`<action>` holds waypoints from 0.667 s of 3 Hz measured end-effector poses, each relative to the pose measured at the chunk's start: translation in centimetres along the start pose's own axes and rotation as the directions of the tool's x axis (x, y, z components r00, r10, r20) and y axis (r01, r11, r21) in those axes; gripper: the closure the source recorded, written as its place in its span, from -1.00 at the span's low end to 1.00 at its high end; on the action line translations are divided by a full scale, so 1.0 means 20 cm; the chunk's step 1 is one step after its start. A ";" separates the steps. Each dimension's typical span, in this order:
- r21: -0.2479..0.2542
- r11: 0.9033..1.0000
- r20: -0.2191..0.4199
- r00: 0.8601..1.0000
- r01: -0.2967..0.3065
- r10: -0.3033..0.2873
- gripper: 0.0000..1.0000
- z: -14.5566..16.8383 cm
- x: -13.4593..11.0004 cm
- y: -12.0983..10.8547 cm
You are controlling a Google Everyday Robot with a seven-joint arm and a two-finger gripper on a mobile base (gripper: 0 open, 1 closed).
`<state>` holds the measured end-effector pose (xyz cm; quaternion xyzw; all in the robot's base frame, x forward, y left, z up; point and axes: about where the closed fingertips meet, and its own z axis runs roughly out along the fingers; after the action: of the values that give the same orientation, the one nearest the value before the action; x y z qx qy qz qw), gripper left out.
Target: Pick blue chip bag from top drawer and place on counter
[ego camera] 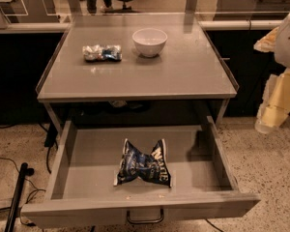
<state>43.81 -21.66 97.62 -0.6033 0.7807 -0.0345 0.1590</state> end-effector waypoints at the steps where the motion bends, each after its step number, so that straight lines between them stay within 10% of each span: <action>1: 0.000 1.000 0.000 1.000 0.000 0.000 -1.00 0.00 0.00 0.00; 2: -0.004 1.000 0.047 0.999 0.025 -0.025 -1.00 0.05 -0.06 0.06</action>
Offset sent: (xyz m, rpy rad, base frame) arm -0.0067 0.0236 -0.0204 0.0580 0.0033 0.0451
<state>43.24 -19.98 96.61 -0.6140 0.7693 -0.0203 0.1755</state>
